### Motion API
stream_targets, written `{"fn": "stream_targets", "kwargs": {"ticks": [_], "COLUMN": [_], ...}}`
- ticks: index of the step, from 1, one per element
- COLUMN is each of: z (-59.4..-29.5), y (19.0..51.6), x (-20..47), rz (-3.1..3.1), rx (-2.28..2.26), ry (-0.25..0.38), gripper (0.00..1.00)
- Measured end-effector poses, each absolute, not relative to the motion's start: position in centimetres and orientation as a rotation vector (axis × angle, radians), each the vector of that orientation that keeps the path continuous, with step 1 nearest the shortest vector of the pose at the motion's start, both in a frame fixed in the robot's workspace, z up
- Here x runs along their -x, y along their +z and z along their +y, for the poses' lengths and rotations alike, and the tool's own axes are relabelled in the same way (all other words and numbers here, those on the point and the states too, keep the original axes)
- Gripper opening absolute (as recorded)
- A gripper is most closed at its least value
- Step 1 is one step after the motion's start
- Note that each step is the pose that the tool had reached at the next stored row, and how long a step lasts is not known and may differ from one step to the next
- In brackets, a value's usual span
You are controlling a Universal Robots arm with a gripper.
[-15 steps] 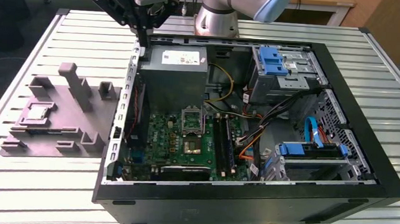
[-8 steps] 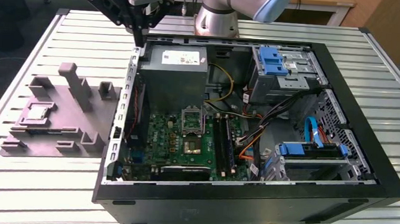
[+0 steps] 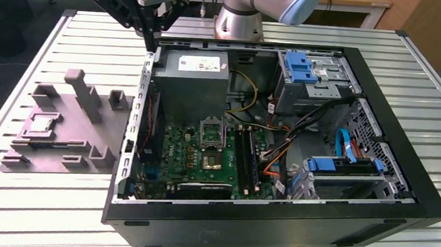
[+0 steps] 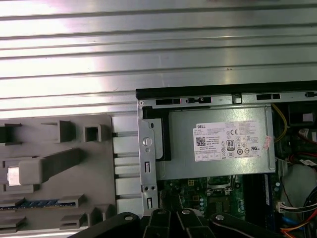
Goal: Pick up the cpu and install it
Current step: 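Reach for the cpu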
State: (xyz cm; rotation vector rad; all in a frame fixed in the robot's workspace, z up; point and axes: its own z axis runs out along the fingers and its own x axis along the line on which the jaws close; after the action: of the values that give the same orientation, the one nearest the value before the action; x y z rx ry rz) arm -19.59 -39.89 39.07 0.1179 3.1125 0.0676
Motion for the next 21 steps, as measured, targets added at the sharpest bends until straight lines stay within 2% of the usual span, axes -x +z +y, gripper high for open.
{"fn": "stream_targets", "kwargs": {"ticks": [21], "z": [-39.89], "y": [39.05], "x": [20.12], "rz": [3.112], "rx": [-0.118], "ry": [0.068], "gripper": [0.11]}}
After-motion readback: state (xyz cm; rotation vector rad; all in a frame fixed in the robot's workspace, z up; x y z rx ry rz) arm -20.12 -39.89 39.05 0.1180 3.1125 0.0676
